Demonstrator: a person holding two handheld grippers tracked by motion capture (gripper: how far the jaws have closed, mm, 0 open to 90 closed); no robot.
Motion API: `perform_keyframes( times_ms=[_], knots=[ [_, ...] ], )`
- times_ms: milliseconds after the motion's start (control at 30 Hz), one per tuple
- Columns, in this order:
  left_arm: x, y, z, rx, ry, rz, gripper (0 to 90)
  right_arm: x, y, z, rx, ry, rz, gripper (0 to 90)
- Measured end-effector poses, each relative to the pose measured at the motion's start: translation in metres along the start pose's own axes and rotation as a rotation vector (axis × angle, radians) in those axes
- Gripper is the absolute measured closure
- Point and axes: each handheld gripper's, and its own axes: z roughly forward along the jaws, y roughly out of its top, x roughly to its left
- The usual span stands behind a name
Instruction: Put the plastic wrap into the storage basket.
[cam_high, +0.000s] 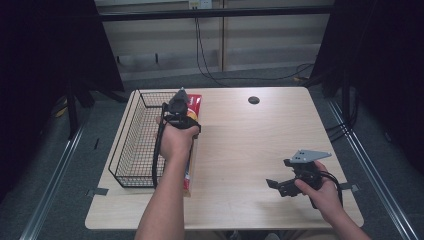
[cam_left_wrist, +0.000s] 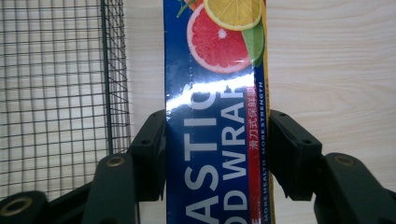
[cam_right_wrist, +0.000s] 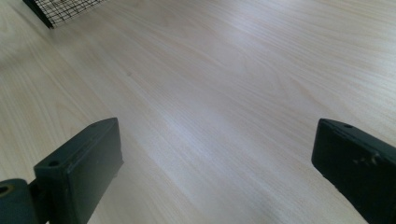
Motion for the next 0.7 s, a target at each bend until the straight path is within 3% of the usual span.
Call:
perform_keyframes(
  times_ms=[367, 700],
  knots=[
    [0.016, 0.001, -0.009, 0.002, 0.013, -0.018, 44.8, 0.000, 0.000, 0.001, 0.003, -0.004, -0.003, 1.4],
    [0.021, 0.005, -0.017, -0.006, 0.014, -0.023, 44.8, 0.000, 0.000, 0.001, 0.000, -0.005, -0.002, 1.4]
  ],
)
